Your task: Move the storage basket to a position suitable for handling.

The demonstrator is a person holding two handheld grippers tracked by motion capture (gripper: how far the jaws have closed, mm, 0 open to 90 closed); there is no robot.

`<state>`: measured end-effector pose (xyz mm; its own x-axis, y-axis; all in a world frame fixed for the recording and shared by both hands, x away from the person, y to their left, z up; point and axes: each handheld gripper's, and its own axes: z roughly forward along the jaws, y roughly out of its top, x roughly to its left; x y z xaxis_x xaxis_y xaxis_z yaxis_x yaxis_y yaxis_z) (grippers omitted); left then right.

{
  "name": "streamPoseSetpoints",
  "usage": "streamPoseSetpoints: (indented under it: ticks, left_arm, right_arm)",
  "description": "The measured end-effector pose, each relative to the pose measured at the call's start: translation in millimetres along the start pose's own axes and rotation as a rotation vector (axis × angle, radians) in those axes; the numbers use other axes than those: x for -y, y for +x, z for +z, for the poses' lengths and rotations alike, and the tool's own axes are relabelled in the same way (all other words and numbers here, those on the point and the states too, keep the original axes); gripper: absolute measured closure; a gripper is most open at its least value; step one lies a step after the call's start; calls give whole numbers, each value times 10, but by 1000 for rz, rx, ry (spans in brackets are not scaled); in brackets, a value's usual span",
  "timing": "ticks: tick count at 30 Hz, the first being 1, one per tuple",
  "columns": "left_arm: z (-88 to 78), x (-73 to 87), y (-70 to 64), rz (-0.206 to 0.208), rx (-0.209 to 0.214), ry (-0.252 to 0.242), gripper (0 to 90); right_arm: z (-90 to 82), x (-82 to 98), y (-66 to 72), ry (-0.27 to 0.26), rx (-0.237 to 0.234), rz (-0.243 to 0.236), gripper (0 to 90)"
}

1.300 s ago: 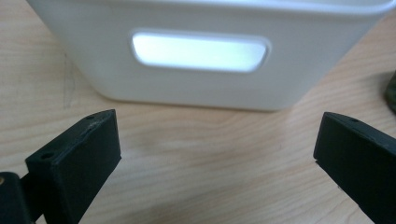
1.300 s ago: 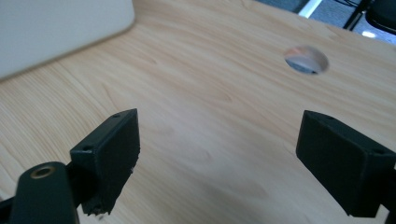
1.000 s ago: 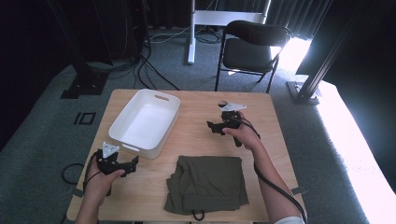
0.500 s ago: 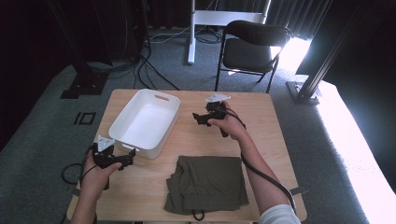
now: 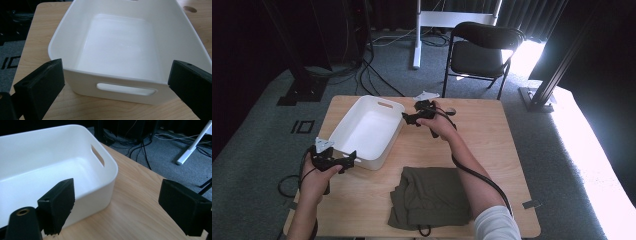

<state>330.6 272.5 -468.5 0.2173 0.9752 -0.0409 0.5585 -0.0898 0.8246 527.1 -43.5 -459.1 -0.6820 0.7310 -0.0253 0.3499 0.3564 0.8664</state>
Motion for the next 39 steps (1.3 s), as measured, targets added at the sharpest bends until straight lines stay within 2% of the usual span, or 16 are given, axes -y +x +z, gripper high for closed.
streamPoseSetpoints:
  ticks: [7, 14, 15, 22, 27, 34, 39]
  left_arm:
    - [76, 3, 18, -20, -10, 4, 18]
    - [159, 15, 27, -24, -27, 11, 19]
    - [169, 22, 33, -24, -28, 14, 19]
    - [200, 32, 83, -48, -40, 14, 18]
    - [232, 21, 96, -52, -51, 15, 18]
    - [327, -8, 142, -63, -63, 11, 19]
    - [398, -43, 158, -57, -74, 16, 19]
  right_arm:
    - [221, -43, 38, -1, 19, 21, 135]
    - [378, 33, 68, 42, 45, -8, 135]
    - [380, 41, 67, 38, 42, 11, 136]
    - [290, 92, 107, 35, 36, -19, 136]
    - [219, 151, 135, 28, 38, -18, 136]
    - [60, 277, 127, 17, 25, 12, 136]
    - [-54, 342, 144, 15, 34, 0, 136]
